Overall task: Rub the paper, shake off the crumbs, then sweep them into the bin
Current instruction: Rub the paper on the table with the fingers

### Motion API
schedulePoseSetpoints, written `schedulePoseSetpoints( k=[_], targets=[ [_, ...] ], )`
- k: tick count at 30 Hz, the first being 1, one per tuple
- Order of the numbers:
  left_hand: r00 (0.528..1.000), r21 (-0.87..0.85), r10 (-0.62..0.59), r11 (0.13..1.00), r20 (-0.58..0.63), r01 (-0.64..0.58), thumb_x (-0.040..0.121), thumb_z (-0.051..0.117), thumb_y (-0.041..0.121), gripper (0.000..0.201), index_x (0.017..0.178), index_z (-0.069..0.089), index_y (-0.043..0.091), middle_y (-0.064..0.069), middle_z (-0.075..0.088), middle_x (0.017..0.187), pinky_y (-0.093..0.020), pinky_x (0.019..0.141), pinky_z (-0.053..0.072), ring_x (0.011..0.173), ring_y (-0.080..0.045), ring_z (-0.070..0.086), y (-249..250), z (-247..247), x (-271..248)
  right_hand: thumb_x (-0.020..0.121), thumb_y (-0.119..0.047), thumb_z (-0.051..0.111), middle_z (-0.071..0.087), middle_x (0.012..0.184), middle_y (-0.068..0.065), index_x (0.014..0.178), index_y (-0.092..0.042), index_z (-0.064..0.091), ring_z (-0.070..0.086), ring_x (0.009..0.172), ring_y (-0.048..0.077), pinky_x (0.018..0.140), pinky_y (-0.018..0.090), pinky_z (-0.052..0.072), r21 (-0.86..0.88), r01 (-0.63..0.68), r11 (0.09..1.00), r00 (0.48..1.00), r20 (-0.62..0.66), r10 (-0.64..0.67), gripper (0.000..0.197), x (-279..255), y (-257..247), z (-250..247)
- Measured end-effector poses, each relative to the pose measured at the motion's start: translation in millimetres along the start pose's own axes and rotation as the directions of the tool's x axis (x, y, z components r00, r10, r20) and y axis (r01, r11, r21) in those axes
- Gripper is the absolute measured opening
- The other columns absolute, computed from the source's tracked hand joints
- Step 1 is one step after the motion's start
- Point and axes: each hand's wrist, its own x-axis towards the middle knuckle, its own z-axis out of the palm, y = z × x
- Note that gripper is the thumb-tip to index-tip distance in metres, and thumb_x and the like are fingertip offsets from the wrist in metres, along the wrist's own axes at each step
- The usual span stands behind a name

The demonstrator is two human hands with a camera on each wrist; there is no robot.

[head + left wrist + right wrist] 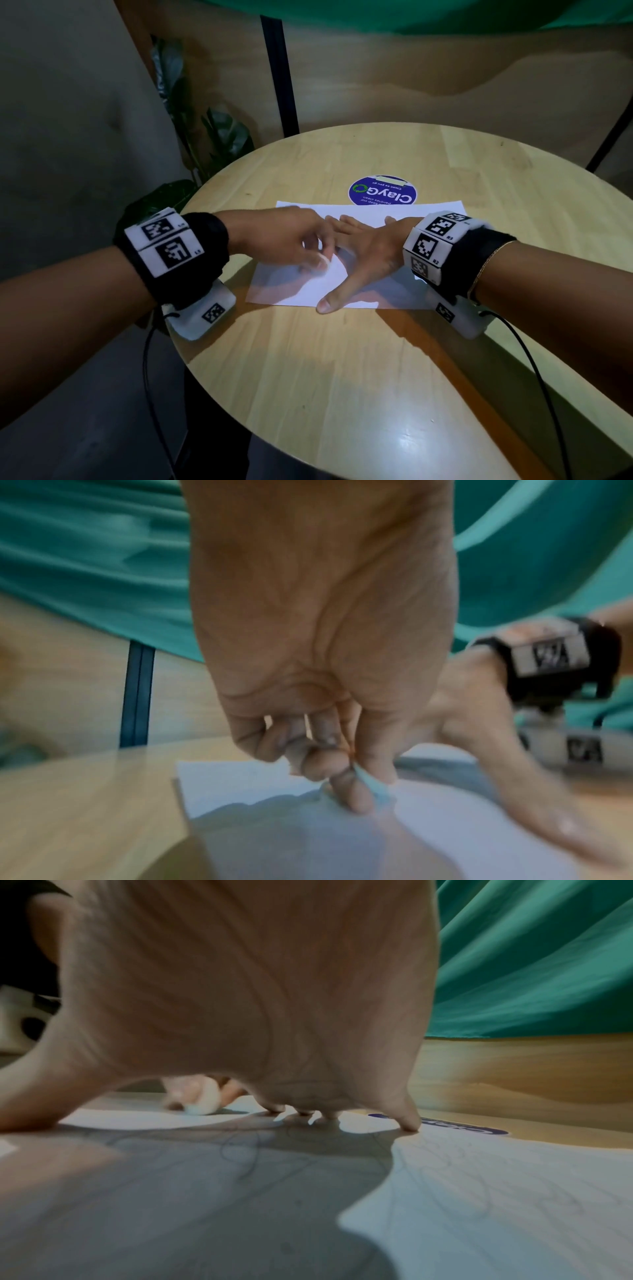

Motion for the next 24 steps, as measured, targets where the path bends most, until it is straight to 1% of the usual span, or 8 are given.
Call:
schedulePoseSetpoints(
  k=[2, 6, 10, 14, 18, 21, 22, 24],
  targets=[
    [0.997, 0.017, -0.003, 1.0, -0.077, 0.005, 0.103, 0.071, 0.025, 0.002, 0.105, 0.072, 0.024, 0.006, 0.081, 0.089, -0.024, 0.074, 0.048, 0.07, 0.007, 0.064, -0.1, 1.3, 0.6, 0.068, -0.093, 0.067, -0.027, 0.172, -0.017, 0.166, -0.047, -0.01, -0.027, 0.157, 0.008, 0.125, 0.064, -0.005, -0.01, 0.005, 1.0, 1.0, -0.005, -0.005, 0.133, 1.3, 0.7, 0.4],
    [0.992, -0.039, 0.025, 0.999, 0.125, -0.02, 0.104, 0.071, 0.025, 0.006, 0.109, 0.073, 0.022, 0.006, 0.081, 0.085, -0.02, 0.073, 0.051, 0.07, 0.0, 0.065, 6.3, 4.0, -1.9, 0.066, -0.094, 0.067, -0.028, 0.172, -0.015, 0.165, -0.048, -0.013, -0.028, 0.157, 0.01, 0.124, 0.066, -0.006, -0.008, 0.008, 1.0, 1.0, -0.003, -0.008, 0.136, 1.9, 1.5, 1.9],
    [0.995, 0.061, -0.008, 0.998, -0.097, 0.014, 0.103, 0.07, 0.024, 0.003, 0.104, 0.072, 0.024, 0.011, 0.077, 0.083, -0.008, 0.062, 0.04, 0.068, 0.009, 0.062, -5.6, -1.2, 1.0, 0.062, -0.097, 0.067, -0.029, 0.171, -0.018, 0.164, -0.051, -0.012, -0.028, 0.157, 0.008, 0.123, 0.068, -0.005, -0.001, 0.016, 1.0, 1.0, -0.011, -0.016, 0.137, 5.8, 3.6, 2.6],
    [0.991, -0.014, 0.018, 1.0, 0.136, -0.016, 0.103, 0.072, 0.029, 0.003, 0.106, 0.07, 0.028, 0.006, 0.08, 0.086, -0.019, 0.072, 0.05, 0.072, 0.0, 0.064, -0.4, 0.5, -3.2, 0.064, -0.096, 0.065, -0.029, 0.171, -0.016, 0.165, -0.047, -0.016, -0.027, 0.158, 0.009, 0.124, 0.066, -0.005, -0.021, 0.004, 1.0, 1.0, -0.006, -0.004, 0.138, 3.5, 1.8, 3.3],
    [1.0, 0.091, 0.006, 0.996, -0.013, -0.005, 0.103, 0.07, 0.029, 0.001, 0.104, 0.071, 0.029, 0.006, 0.08, 0.09, -0.012, 0.066, 0.043, 0.074, 0.002, 0.063, -6.5, -6.4, -2.5, 0.066, -0.095, 0.065, -0.03, 0.171, -0.014, 0.165, -0.047, -0.015, -0.027, 0.158, 0.01, 0.123, 0.068, -0.006, -0.028, 0.011, 1.0, 1.0, -0.014, -0.011, 0.136, 2.5, 1.1, 2.5],
    [0.984, 0.006, 0.018, 1.0, 0.177, -0.02, 0.104, 0.07, 0.022, 0.004, 0.109, 0.071, 0.023, 0.015, 0.073, 0.074, -0.011, 0.063, 0.042, 0.064, 0.003, 0.059, 4.0, 0.5, -4.9, 0.066, -0.095, 0.065, -0.03, 0.171, -0.015, 0.165, -0.044, -0.016, -0.028, 0.157, 0.01, 0.123, 0.067, -0.006, -0.03, 0.004, 1.0, 1.0, -0.008, -0.004, 0.138, 2.3, 1.4, 4.0],
    [0.983, 0.008, 0.019, 1.0, 0.181, -0.021, 0.105, 0.07, 0.022, 0.005, 0.109, 0.072, 0.023, 0.017, 0.074, 0.074, -0.012, 0.064, 0.043, 0.064, 0.003, 0.06, 4.3, 0.4, -4.4, 0.066, -0.095, 0.065, -0.03, 0.171, -0.015, 0.165, -0.044, -0.016, -0.027, 0.158, 0.011, 0.123, 0.066, -0.006, -0.03, 0.004, 1.0, 1.0, -0.009, -0.004, 0.138, 2.7, 1.4, 4.1],
    [0.999, 0.097, 0.02, 0.995, 0.026, -0.022, 0.104, 0.07, 0.027, 0.003, 0.106, 0.072, 0.028, 0.016, 0.076, 0.084, -0.016, 0.069, 0.043, 0.072, 0.005, 0.062, -1.8, -2.3, -0.8, 0.066, -0.095, 0.065, -0.03, 0.171, -0.015, 0.165, -0.046, -0.014, -0.027, 0.158, 0.01, 0.123, 0.067, -0.005, -0.026, 0.011, 1.0, 1.0, -0.014, -0.011, 0.137, 2.6, 1.0, 3.9]
  ],
)
